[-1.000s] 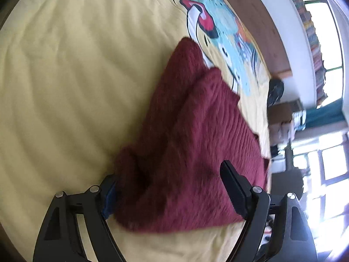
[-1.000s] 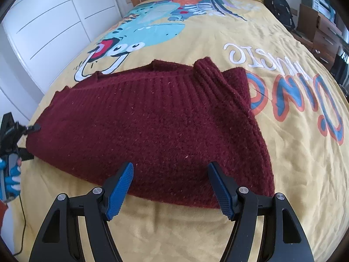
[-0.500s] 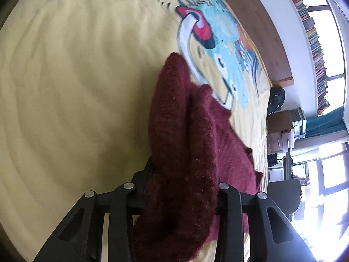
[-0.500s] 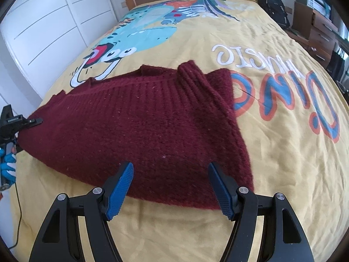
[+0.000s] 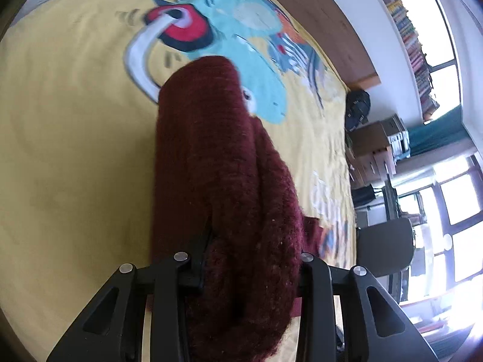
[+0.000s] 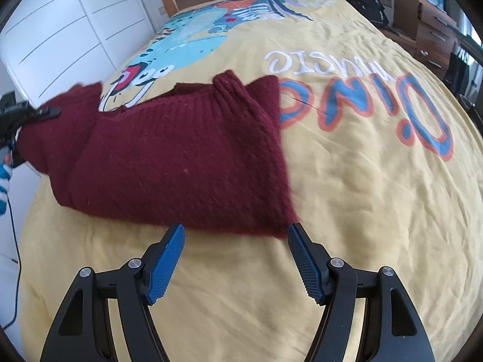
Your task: Fold small clothes
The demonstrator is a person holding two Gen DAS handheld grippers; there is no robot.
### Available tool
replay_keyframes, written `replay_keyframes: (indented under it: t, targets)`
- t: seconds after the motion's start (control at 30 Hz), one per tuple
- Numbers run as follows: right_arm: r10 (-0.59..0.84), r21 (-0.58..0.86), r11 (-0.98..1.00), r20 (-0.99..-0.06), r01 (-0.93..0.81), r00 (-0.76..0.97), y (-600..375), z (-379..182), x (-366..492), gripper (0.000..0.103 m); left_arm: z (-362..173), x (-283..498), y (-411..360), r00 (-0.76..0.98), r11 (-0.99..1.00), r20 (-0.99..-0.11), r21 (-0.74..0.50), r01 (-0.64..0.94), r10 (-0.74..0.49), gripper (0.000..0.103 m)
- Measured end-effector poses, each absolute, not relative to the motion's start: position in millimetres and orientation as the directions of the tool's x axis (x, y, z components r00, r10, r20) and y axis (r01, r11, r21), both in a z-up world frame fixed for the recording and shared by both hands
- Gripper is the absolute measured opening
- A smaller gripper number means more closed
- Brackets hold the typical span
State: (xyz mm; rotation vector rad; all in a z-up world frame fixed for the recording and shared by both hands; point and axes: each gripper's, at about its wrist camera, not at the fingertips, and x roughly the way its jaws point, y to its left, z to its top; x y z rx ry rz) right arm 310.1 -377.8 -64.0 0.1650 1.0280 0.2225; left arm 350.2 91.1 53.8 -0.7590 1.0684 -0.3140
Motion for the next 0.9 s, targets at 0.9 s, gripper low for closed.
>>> replay_keyframes:
  t: [0.9]
  targets:
    - [0.162,0.316,0.931,-0.808,0.185,0.567,-566.8,-84.3,240.4,0.073,6.9,376.6,-247.4,0.284,0.937,-0.897,-0.294,0.189,-0.339,0.033]
